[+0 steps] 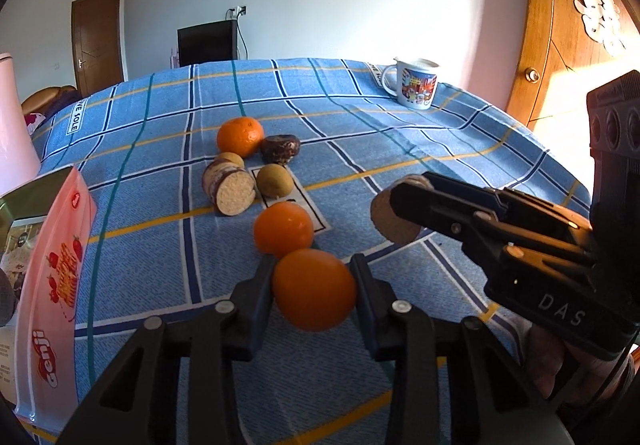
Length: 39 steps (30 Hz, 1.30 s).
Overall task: Organize fruits
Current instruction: 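Carry the orange with the left gripper while the right gripper carries the tuber piece to the tin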
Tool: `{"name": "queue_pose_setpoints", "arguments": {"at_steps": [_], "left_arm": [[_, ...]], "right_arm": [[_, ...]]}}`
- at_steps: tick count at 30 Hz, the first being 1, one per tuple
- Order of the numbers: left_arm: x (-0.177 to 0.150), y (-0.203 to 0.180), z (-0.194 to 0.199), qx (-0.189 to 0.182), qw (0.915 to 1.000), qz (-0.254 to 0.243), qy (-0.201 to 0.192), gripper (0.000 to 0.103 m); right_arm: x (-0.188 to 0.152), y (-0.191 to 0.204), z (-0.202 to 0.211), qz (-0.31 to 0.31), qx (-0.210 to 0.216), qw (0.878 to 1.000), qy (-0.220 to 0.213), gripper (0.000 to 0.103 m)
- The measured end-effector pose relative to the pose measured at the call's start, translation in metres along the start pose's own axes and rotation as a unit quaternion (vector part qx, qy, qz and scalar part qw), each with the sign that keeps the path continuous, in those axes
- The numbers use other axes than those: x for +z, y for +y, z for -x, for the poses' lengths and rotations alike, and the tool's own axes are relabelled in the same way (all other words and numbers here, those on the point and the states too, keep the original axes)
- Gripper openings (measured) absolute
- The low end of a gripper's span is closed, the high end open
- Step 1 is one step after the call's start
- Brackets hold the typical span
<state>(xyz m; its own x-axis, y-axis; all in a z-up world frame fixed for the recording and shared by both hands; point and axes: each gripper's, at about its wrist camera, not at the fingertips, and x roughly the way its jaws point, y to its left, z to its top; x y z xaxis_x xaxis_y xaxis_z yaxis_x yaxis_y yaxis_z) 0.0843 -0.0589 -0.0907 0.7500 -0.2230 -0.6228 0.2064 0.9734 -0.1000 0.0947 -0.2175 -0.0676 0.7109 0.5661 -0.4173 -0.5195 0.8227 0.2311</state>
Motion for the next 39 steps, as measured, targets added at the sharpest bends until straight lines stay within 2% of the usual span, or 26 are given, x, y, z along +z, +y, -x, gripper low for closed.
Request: {"name": "queue_pose_setpoints", "arguments": {"at_steps": [10, 24, 39], "left_arm": [[0.001, 0.005, 0.014, 0.018, 0.9989, 0.005, -0.044, 0.039], [0.001, 0.005, 0.025, 0.047, 0.9958, -0.006, -0.079, 0.039], [0.003, 0.001, 0.034, 0.061, 0.9926, -0.017, -0.103, 0.039]], "right_arm": [[-0.002, 0.002, 0.008, 0.01, 0.013, 0.999, -0.028, 0.032], [-0.005, 0.004, 0.016, 0.017, 0.028, 0.998, -0.062, 0.032], [-0.009, 0.006, 0.025, 0.026, 0.036, 0.995, -0.088, 0.032]]}}
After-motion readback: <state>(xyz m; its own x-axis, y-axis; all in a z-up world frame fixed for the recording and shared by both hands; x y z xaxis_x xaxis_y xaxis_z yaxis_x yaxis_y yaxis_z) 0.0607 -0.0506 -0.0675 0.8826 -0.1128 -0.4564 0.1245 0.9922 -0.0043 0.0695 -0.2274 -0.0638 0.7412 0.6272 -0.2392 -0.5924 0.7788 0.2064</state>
